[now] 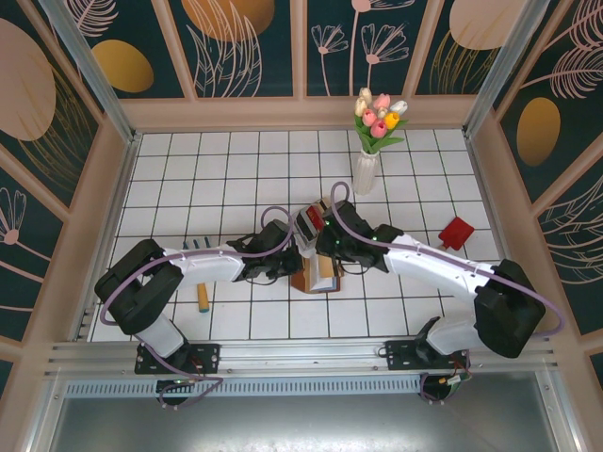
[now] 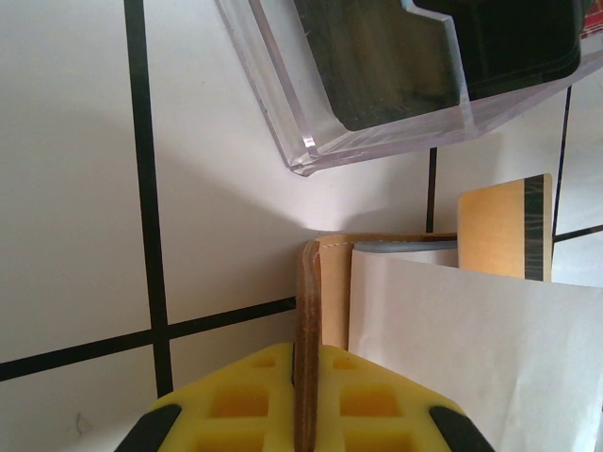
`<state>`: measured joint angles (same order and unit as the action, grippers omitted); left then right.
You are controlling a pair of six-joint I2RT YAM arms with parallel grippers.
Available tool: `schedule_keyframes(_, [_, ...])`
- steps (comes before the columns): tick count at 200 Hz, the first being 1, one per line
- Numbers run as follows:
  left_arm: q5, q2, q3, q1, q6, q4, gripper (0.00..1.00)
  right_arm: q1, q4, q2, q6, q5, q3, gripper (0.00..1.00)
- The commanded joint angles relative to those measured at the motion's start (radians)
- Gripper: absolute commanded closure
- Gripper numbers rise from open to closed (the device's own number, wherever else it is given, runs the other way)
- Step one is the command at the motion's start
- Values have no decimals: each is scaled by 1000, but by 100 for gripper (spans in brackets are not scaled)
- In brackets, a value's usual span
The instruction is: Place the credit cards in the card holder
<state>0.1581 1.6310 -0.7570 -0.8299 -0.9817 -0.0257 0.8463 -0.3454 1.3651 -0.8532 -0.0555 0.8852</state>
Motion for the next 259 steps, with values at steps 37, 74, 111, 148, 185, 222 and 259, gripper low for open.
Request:
schedule_keyframes(37, [-8, -9, 5, 7, 10, 27, 100, 19, -5, 40, -81, 18, -84, 90])
schedule_keyframes(74, [-6, -5, 2, 7, 12, 27, 100, 5, -41, 86, -93, -25, -95, 90])
schedule_keyframes(111, [-3, -1, 0, 7, 17, 33, 100, -40, -22, 88, -94, -25, -131, 88])
schedule_keyframes(148, [-5, 1, 1, 6, 19, 37, 100, -88, 69, 78, -68, 36, -188, 82])
schedule_keyframes(185, [1, 12, -2, 6, 21, 35, 100, -119, 152, 85, -48, 121, -229, 72])
schedule_keyframes(222, [4, 21, -5, 6, 28, 38, 100, -131, 169, 111, -26, 140, -228, 66])
schedule_keyframes(259, [5, 24, -7, 7, 33, 44, 100, -133, 177, 101, -32, 137, -236, 65])
